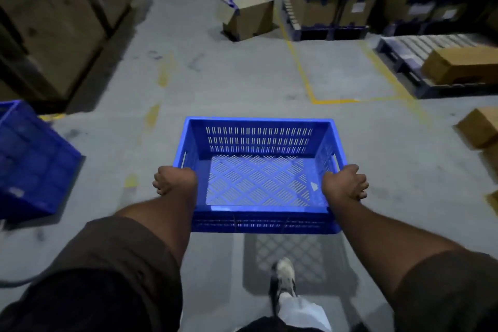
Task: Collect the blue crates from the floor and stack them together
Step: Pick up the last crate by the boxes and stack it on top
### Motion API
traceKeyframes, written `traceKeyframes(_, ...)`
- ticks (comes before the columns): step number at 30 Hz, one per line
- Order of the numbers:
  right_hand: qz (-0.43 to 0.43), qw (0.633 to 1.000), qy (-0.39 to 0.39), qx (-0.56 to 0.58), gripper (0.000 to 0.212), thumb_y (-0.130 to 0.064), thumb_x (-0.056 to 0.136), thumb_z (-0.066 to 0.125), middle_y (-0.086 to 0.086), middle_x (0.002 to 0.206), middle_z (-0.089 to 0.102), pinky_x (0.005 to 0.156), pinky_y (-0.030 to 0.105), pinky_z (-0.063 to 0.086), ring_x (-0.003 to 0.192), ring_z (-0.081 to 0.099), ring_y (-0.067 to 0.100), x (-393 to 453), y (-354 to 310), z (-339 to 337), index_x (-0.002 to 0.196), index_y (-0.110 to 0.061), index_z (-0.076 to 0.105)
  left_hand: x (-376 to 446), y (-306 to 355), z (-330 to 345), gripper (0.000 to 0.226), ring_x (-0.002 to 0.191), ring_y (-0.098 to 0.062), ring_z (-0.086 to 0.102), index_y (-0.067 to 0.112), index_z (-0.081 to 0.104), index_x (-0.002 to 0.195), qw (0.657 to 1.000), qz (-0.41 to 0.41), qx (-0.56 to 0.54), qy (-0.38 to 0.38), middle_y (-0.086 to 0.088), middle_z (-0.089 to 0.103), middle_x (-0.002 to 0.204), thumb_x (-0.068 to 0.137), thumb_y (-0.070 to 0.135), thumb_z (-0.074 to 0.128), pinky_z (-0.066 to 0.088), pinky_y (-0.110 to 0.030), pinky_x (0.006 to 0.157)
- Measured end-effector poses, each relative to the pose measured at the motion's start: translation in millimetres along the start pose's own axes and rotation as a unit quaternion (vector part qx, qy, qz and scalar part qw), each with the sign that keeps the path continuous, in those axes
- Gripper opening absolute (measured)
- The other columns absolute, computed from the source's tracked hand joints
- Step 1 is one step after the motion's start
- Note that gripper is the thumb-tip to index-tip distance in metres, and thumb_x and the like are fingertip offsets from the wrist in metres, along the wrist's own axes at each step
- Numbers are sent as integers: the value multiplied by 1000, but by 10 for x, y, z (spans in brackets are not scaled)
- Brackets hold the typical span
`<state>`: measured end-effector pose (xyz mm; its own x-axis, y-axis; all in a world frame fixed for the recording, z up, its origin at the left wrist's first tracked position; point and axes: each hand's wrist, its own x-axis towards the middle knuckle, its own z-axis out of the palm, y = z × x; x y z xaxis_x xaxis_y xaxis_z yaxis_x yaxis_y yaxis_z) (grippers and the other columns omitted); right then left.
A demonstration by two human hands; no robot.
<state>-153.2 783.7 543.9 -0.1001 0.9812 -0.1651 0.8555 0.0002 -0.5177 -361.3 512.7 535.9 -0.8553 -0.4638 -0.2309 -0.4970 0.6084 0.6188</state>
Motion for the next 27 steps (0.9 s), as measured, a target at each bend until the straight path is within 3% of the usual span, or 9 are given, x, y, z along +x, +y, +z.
traceKeyframes(12, -190, 970, -142, -54, 49, -26, 84, 61, 24, 133, 45, 102, 47, 33, 125, 41, 39, 300, -2300, 1305, 124, 0, 48, 1118, 111, -291, 34, 121, -39, 50, 1, 64, 112, 968, -195, -53, 148, -19, 59, 125, 80, 12, 63, 46, -47, 102)
traceKeyframes(18, -277, 940, -183, -81, 46, -24, 84, 57, 21, 133, 46, 103, 47, 31, 126, 40, 37, -179, -3364, 1980, 123, -1, 52, 1733, -68, -578, 38, 125, -39, 46, -2, 60, 117, 936, -272, -91, 203, -19, 56, 128, 81, 9, 61, 42, -48, 104)
traceKeyframes(27, -361, 901, -197, -139, 45, -23, 80, 57, 18, 131, 52, 106, 51, 26, 125, 46, 34, -1328, -4901, 3155, 122, -8, 51, 3386, -304, -1102, 39, 124, -40, 48, -5, 58, 119, 902, -340, -130, 231, -22, 56, 128, 83, 9, 61, 43, -47, 102)
